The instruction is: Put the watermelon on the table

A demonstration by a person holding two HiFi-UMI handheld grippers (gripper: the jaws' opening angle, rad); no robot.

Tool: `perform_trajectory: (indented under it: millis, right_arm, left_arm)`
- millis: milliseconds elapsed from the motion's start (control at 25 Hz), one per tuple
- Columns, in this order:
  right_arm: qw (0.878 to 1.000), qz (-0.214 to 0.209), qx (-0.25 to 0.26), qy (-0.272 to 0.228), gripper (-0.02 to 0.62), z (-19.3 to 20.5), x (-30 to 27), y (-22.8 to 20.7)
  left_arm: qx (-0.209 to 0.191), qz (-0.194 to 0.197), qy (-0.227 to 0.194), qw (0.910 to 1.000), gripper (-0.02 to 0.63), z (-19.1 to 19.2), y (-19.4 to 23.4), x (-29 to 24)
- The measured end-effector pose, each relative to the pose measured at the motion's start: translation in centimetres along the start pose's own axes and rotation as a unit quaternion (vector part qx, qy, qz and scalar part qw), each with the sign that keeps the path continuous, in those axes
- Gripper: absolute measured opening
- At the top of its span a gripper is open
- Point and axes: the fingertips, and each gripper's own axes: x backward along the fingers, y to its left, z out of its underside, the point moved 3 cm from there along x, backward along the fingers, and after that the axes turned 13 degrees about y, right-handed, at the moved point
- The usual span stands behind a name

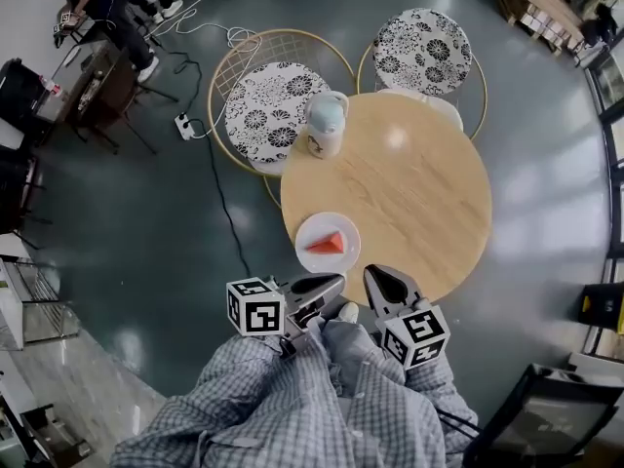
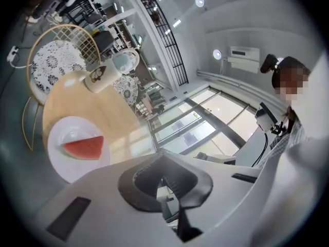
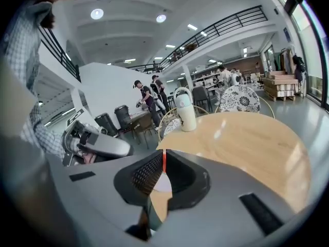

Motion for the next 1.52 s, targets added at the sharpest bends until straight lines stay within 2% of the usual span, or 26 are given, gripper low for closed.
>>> perform_trajectory:
  millis: [80,280,560,880,1280,1520]
  right_arm:
    - [1.0,0.007,-0.013,-0.026,0.02,-0.8,1.5,-0.4]
    - [0.996,0.03,-0.028,-0.079,0.015,-2.8,5.0,-1.5]
    - [0.986,0.067,-0.069,-0.136,0.009,-3.1,8.8,-4.0]
    - [0.978,0.082,-0.092,-0.169,0.008,-3.7,10.1,-5.4]
    - [0.982,0.085,-0.082,-0.147,0.008,-3.5,9.4,-5.5]
    - [0.982,0.083,-0.093,-0.139,0.008,-3.5,9.3,-5.4]
  left_arm:
    - [-0.023,0.001,0.014,0.9996,0.008,-0.4,-1.2,-0.5]
    - [-0.069,-0.004,0.019,0.9974,0.008,-2.2,-3.5,-1.3]
    - [-0.126,-0.009,0.029,0.9916,0.008,-4.2,-5.5,-2.6]
    - [-0.127,0.012,0.028,0.9914,0.008,-5.0,-5.9,-3.7]
    - [-0.134,0.014,0.04,0.9901,0.008,-5.2,-5.5,-4.2]
    - [-0.138,0.013,0.048,0.9892,0.008,-5.2,-5.5,-4.4]
